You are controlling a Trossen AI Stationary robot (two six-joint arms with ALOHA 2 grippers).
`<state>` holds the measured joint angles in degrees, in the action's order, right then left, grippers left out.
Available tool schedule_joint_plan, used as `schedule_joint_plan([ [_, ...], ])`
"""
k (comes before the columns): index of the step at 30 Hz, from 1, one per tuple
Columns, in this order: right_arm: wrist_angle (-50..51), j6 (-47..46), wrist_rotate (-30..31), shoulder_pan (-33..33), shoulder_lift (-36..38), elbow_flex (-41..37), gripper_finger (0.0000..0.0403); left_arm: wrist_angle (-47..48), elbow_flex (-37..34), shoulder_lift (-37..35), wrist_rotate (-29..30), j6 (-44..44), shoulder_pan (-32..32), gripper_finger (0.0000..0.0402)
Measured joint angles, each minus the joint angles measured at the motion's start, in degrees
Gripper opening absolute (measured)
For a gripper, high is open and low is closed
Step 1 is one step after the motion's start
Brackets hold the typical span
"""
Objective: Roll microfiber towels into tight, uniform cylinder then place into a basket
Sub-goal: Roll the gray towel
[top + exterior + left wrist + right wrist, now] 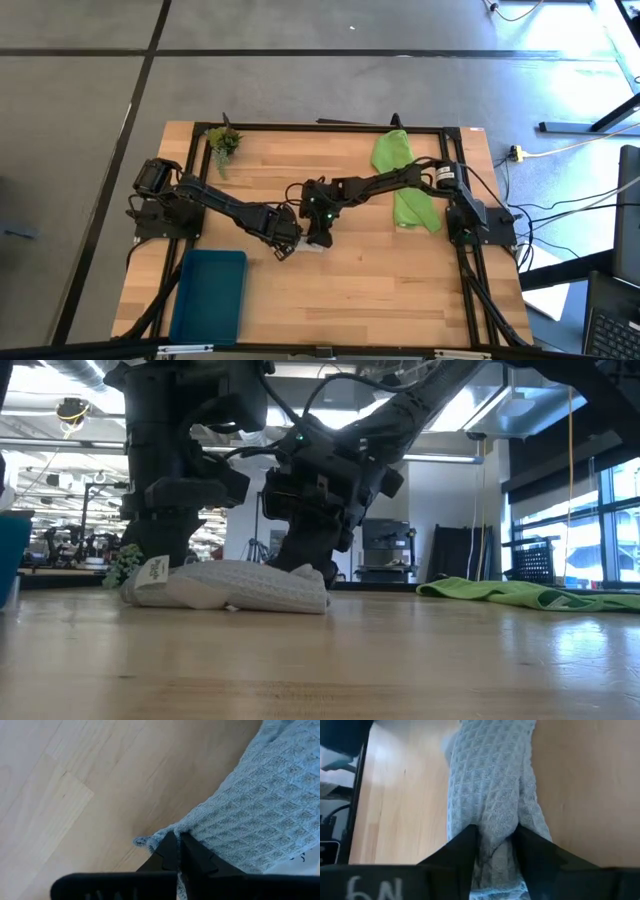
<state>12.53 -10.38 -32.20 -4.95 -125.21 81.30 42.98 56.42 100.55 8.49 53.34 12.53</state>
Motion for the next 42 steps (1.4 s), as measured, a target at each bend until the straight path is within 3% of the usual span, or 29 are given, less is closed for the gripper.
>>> schedule_joint_plan([
  [4, 0.2, -1.2, -3.1, -1.4, 0.1, 0.0, 0.0149, 0.0, 0.0, 0.0, -0.2, 0.1, 0.0, 0.0],
  [18, 4.3, 2.2, -1.7, -2.2, 2.0, 0.0, 0.0149, -0.2, 0.0, 0.0, -0.4, 0.1, 0.0, 0.0],
  [28, 10.4, 5.7, 7.0, -2.4, 7.8, 0.0, 0.0149, -0.3, -0.1, 0.0, -0.5, 0.1, 0.0, 0.0],
  [32, 10.3, 6.6, 7.9, -2.2, 8.8, 0.0, 0.0149, -0.3, -0.1, 0.0, -0.5, 0.1, 0.0, 0.0],
  [39, 9.7, 13.4, 8.4, 3.1, 10.1, 0.0, 0.0149, -0.3, -0.1, 0.0, -0.5, -0.1, 0.0, 0.0],
  [42, 5.7, 16.0, 13.1, 5.5, 10.1, -1.4, 0.0149, -0.5, -0.1, 0.0, -0.7, -0.1, 0.1, 0.0],
])
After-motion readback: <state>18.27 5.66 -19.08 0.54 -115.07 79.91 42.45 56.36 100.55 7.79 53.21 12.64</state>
